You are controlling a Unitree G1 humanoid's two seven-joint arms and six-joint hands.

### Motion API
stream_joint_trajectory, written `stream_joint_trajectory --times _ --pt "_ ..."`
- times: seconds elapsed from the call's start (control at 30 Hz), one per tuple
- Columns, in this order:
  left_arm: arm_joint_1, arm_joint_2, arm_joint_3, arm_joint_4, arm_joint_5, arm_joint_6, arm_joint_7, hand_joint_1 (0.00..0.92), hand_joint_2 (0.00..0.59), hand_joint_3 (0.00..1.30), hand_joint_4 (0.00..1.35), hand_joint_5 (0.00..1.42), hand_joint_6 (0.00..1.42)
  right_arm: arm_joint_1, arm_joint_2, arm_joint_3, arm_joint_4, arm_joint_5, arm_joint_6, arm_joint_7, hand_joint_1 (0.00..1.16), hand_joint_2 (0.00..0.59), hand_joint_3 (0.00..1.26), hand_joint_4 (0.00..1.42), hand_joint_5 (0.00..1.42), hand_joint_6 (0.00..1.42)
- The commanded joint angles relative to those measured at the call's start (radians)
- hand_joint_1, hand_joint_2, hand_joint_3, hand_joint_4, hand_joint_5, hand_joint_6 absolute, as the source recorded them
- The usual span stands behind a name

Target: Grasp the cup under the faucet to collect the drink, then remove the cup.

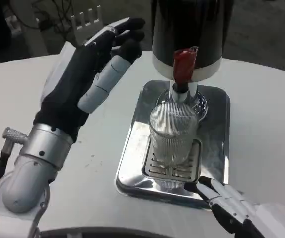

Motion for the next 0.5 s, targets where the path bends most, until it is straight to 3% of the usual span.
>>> stream_joint_trajectory --times 0.03,0.27,0.5 --pt "-0.014 0.000 -0.005 -0.046 -0.022 0.039 -0.039 0.000 0.082 0.21 0.20 0.30 0.24 0.006 -0.002 -0.011 -0.016 0.007 0.007 -0.015 0.54 0.462 0.09 0.01 0.00 0.00" --pt "-0.065 -0.011 -0.052 -0.033 -0.032 0.040 -0.098 0.000 0.076 0.10 0.07 0.20 0.14 0.014 -0.004 -0.005 -0.016 0.005 0.010 -0.019 0.54 0.462 0.09 0.01 0.00 0.00" --pt "-0.098 -0.029 -0.121 0.037 -0.010 -0.037 -0.125 0.000 0.075 0.08 0.04 0.17 0.11 0.029 -0.006 -0.016 -0.016 0.013 0.007 -0.028 0.54 0.462 0.09 0.01 0.00 0.00"
